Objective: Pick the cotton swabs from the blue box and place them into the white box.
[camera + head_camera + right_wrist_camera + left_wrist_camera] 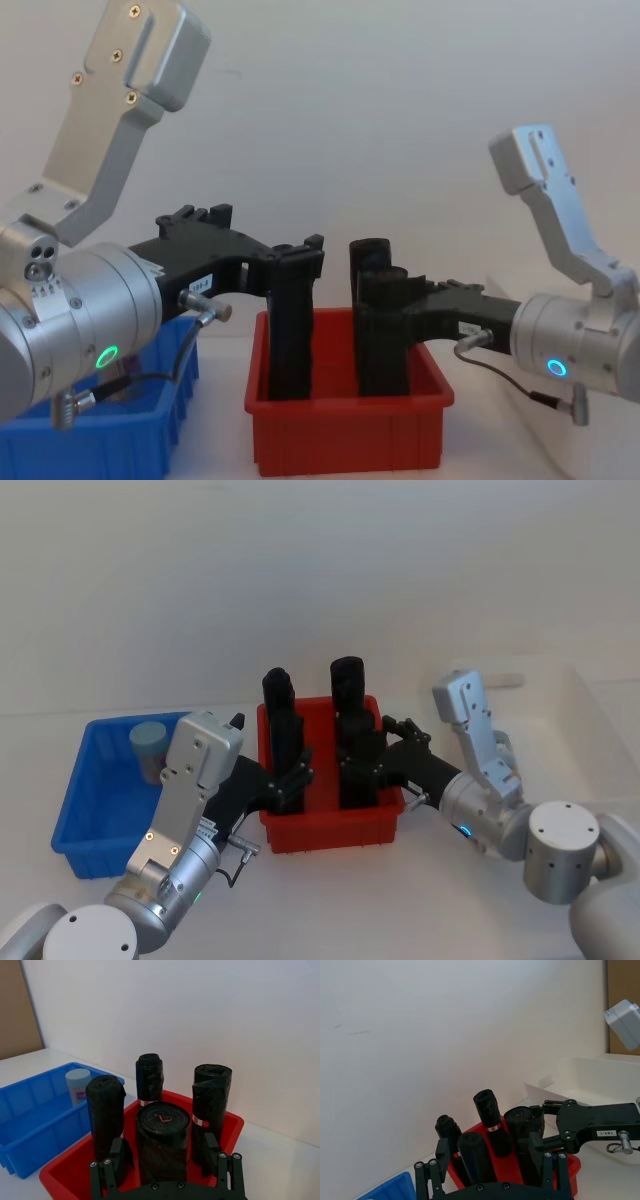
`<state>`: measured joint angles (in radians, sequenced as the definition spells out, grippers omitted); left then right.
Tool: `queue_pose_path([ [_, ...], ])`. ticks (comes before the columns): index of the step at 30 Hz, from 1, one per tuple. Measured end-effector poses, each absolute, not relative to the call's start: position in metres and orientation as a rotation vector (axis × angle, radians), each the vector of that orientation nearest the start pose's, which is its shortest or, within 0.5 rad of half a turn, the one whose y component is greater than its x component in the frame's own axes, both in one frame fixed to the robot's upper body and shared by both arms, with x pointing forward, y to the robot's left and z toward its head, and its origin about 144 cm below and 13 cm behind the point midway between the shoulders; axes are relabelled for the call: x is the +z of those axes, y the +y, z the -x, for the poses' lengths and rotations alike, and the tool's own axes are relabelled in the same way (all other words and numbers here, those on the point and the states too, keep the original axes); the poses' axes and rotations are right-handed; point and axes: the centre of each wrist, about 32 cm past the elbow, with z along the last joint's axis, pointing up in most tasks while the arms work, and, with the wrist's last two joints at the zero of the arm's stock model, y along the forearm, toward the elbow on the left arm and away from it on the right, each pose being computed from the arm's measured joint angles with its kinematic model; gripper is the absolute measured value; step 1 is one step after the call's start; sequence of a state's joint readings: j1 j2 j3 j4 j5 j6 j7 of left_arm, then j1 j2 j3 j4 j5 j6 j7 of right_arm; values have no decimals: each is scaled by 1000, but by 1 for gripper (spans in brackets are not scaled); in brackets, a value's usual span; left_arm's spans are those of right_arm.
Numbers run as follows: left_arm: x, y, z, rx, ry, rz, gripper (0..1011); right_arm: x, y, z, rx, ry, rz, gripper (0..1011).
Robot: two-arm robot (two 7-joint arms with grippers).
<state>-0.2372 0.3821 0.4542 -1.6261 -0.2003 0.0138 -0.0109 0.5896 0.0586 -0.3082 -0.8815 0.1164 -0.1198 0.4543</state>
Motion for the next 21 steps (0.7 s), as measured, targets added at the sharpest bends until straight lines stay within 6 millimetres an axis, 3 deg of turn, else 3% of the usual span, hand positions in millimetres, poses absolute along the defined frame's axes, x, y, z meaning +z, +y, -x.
queue_pose_path([
  [8,1204,198,-492,1124,-268,-61,1004,1154,-176,-621,-877,-48,100,997],
  [15,1204,198,-492,1124,-268,-61,1004,1152,-173,-630,-857,-44,104,859],
  [21,1204,198,-492,1124,-268,-61,1004,1152,-172,-635,-846,-45,104,649],
])
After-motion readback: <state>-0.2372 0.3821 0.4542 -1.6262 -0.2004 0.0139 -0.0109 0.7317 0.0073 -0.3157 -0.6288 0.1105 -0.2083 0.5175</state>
